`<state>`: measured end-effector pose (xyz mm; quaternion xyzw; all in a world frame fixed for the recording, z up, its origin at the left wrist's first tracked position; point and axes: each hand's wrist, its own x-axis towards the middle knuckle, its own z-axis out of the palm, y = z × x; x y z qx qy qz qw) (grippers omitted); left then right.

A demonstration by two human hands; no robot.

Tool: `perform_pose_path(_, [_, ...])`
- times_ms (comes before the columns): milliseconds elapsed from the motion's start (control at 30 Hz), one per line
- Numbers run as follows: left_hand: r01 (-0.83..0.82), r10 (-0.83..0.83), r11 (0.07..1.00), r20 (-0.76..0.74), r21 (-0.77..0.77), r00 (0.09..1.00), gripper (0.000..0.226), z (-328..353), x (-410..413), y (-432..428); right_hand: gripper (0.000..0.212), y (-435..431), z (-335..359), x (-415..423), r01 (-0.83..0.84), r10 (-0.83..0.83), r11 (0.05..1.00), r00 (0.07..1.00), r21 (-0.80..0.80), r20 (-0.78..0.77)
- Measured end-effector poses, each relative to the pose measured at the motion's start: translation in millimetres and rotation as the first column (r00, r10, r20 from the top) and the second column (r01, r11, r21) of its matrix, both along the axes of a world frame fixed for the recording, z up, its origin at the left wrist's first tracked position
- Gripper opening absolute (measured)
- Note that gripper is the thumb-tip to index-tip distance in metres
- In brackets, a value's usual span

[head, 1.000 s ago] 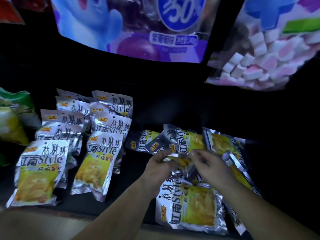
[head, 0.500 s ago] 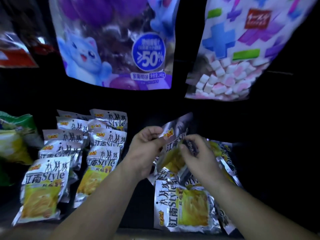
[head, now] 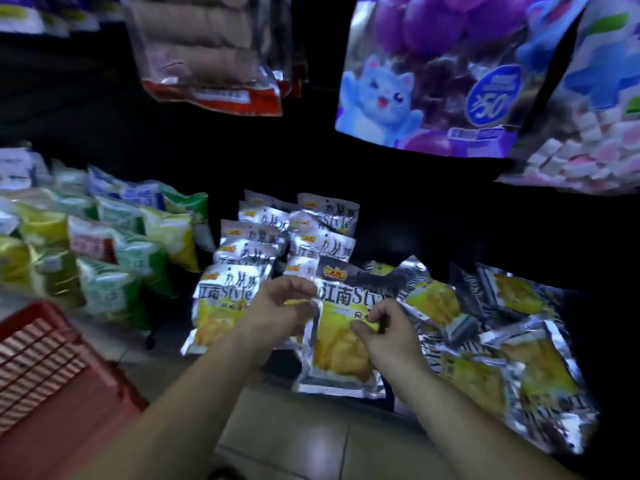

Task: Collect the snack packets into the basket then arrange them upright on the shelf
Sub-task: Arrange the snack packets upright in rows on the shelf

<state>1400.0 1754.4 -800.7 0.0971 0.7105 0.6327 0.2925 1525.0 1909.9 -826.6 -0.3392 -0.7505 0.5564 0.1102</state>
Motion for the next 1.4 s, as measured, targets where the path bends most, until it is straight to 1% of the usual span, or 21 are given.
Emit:
perform_pose_path(100, [-0.047,0.020,0.982,-0.147,-0.182,0.989,0.022,-25.1,-10.5,-22.9,0.022,-16.1,-15.6,-19.8,-0.069,0.069,0.998,0.996,-0.005,0.055])
perform_pose_path(200, [-0.111,0.038,0.941,-0.224,-0.320,0.974,0.027,-45.4,-27.2,-32.6,0.024,-26.3,-30.4,-39.2,-0.144,0.147,0.989,0.984,-0.040,0.097])
perform_pose_path(267, [-0.143,0.036,0.909,-0.267,-0.392,0.963,0.025,-51.2,-34.6,-32.0,0.023,-30.7,-39.7,-54.4,-0.172,0.173,0.985,0.979,-0.018,0.110])
perform_pose_path(333, [-0.098,-0.016,0.897,-0.255,-0.431,0.967,0.032,-58.3,-40.1,-28.2,0.024,-33.7,-48.5,-70.2,-0.197,0.192,0.980,0.975,0.037,0.112])
perform_pose_path(400, [-0.019,-0.090,0.907,-0.236,-0.421,0.968,0.046,-71.8,-47.4,-27.9,0.029,-35.9,-58.0,-83.4,-0.238,0.228,0.968,0.966,0.078,0.124])
perform_pose_path(533, [0.060,-0.216,0.852,-0.246,-0.519,0.945,0.061,-98.8,-42.8,-31.0,0.052,-33.8,-78.8,-92.7,-0.250,0.242,0.968,0.958,0.030,0.154])
perform_pose_path(600, [0.077,-0.273,0.829,-0.280,-0.554,0.920,0.070,-114.7,-35.9,-28.7,0.053,-30.4,-89.3,-90.9,-0.248,0.237,0.966,0.961,0.067,0.141])
perform_pose_path(700, [0.085,-0.302,0.811,-0.290,-0.579,0.908,0.077,-132.5,-32.0,-26.3,0.054,-24.2,-98.2,-85.7,-0.288,0.259,0.945,0.948,0.155,0.183])
perform_pose_path(767, [0.076,-0.317,0.800,-0.312,-0.595,0.896,0.079,-138.5,-30.0,-24.5,0.056,-19.9,-102.1,-81.7,-0.293,0.257,0.940,0.946,0.175,0.198])
perform_pose_path(833, [0.064,-0.320,0.795,-0.328,-0.603,0.889,0.078,-140.4,-29.0,-21.8,0.058,-17.6,-102.4,-81.0,-0.289,0.261,0.945,0.948,0.153,0.182])
perform_pose_path(967, [0.111,-0.334,0.790,-0.272,-0.603,0.902,0.079,-141.7,-35.0,-17.2,0.063,-12.1,-105.1,-81.4,-0.256,0.246,0.964,0.960,0.069,0.132])
perform_pose_path(1100, [0.125,-0.297,0.825,-0.235,-0.551,0.925,0.081,-149.5,-39.0,-13.5,0.070,-4.4,-111.3,-80.7,-0.274,0.272,0.962,0.952,-0.010,0.142])
perform_pose_path(1233, [0.136,-0.306,0.848,-0.264,-0.512,0.915,0.082,-157.2,-29.7,-1.8,0.076,4.6,-116.2,-71.6,-0.255,0.252,0.967,0.954,-0.002,0.163])
perform_pose_path(1333, [0.135,-0.303,0.867,-0.292,-0.479,0.907,0.077,-161.5,-26.3,0.8,0.076,8.3,-115.8,-67.8,-0.271,0.264,0.962,0.949,0.020,0.172])
perform_pose_path(1400, [0.104,-0.285,0.870,-0.318,-0.483,0.904,0.073,-163.7,-27.5,-0.5,0.078,7.9,-113.5,-68.3,-0.281,0.270,0.959,0.944,0.035,0.189])
